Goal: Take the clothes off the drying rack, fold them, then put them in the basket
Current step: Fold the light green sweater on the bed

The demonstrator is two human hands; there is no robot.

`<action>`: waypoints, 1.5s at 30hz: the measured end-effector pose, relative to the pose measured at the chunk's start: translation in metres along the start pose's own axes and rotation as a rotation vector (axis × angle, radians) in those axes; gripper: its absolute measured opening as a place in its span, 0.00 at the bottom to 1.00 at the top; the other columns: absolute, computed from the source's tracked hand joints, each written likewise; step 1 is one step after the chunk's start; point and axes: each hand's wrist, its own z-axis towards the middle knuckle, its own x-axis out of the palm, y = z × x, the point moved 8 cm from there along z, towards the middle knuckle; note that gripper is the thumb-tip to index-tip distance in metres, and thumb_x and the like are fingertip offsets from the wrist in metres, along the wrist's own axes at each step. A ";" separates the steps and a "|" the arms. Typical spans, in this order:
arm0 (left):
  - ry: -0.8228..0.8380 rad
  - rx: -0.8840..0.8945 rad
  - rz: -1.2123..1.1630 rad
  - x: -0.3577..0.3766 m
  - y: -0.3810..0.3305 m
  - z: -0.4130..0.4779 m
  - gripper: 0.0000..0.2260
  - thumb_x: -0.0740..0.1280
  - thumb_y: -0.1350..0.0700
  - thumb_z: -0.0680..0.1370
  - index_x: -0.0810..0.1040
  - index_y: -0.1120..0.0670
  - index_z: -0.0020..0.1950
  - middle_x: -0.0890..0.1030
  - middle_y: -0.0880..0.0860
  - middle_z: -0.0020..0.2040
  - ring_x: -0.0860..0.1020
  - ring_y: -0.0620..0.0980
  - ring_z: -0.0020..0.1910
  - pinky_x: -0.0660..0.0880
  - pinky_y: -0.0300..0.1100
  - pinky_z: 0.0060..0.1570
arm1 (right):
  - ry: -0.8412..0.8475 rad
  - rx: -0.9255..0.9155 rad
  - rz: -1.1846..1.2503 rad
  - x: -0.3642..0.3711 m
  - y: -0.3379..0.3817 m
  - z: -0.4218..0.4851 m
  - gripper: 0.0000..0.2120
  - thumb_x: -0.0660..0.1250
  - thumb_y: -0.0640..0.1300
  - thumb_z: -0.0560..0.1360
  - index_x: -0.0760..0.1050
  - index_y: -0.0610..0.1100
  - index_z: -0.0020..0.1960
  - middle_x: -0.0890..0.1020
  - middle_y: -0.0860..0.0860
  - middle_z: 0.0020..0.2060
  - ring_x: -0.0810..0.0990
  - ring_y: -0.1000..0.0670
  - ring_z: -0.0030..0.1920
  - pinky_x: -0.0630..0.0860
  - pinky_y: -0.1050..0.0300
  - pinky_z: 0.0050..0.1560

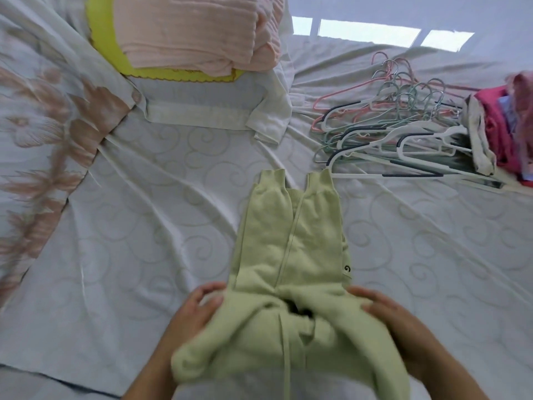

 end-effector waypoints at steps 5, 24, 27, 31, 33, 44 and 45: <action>0.102 -0.012 -0.495 0.022 -0.074 0.070 0.07 0.70 0.58 0.73 0.77 0.57 0.49 0.82 0.55 0.44 0.80 0.52 0.44 0.80 0.38 0.38 | -0.011 -0.013 0.099 0.008 0.083 0.062 0.18 0.77 0.49 0.55 0.80 0.40 0.40 0.82 0.45 0.32 0.80 0.51 0.27 0.76 0.62 0.25; -0.071 -0.104 0.197 0.055 -0.047 0.168 0.23 0.59 0.44 0.79 0.66 0.57 0.68 0.72 0.56 0.65 0.72 0.57 0.63 0.69 0.51 0.64 | -0.410 -0.112 -0.293 -0.019 0.065 0.155 0.28 0.71 0.56 0.70 0.71 0.39 0.62 0.79 0.46 0.55 0.78 0.44 0.55 0.74 0.46 0.60; 0.039 -0.219 0.014 0.056 -0.039 0.151 0.22 0.62 0.44 0.78 0.71 0.57 0.66 0.78 0.55 0.61 0.78 0.55 0.56 0.75 0.50 0.56 | -0.176 0.051 -0.102 -0.008 0.058 0.143 0.20 0.70 0.54 0.72 0.76 0.41 0.56 0.83 0.47 0.48 0.81 0.46 0.49 0.77 0.50 0.52; 0.214 -0.411 -0.331 0.067 -0.030 0.112 0.16 0.64 0.48 0.76 0.78 0.57 0.57 0.84 0.58 0.49 0.83 0.54 0.44 0.79 0.47 0.44 | 0.038 0.173 0.083 -0.006 0.044 0.113 0.16 0.65 0.53 0.74 0.78 0.42 0.55 0.85 0.43 0.45 0.84 0.45 0.42 0.80 0.51 0.45; 0.213 -0.442 -0.402 0.074 -0.022 0.095 0.14 0.62 0.50 0.78 0.78 0.59 0.56 0.84 0.58 0.45 0.83 0.55 0.40 0.79 0.45 0.39 | 0.054 0.194 0.211 -0.006 0.033 0.100 0.17 0.62 0.53 0.76 0.77 0.42 0.56 0.85 0.41 0.44 0.84 0.43 0.39 0.82 0.50 0.41; 0.029 -0.213 -0.099 0.085 -0.034 0.021 0.15 0.64 0.59 0.78 0.74 0.62 0.63 0.78 0.57 0.59 0.76 0.52 0.50 0.67 0.41 0.50 | -0.227 -0.013 -0.023 -0.058 0.031 0.008 0.21 0.67 0.52 0.74 0.72 0.43 0.63 0.77 0.48 0.56 0.75 0.45 0.59 0.69 0.51 0.64; 0.040 -0.206 -0.089 0.087 -0.042 0.011 0.16 0.63 0.60 0.78 0.73 0.65 0.64 0.76 0.57 0.58 0.74 0.52 0.51 0.66 0.40 0.50 | -0.233 -0.027 -0.059 -0.061 0.034 -0.003 0.24 0.67 0.52 0.73 0.71 0.40 0.65 0.76 0.47 0.58 0.74 0.44 0.61 0.68 0.52 0.64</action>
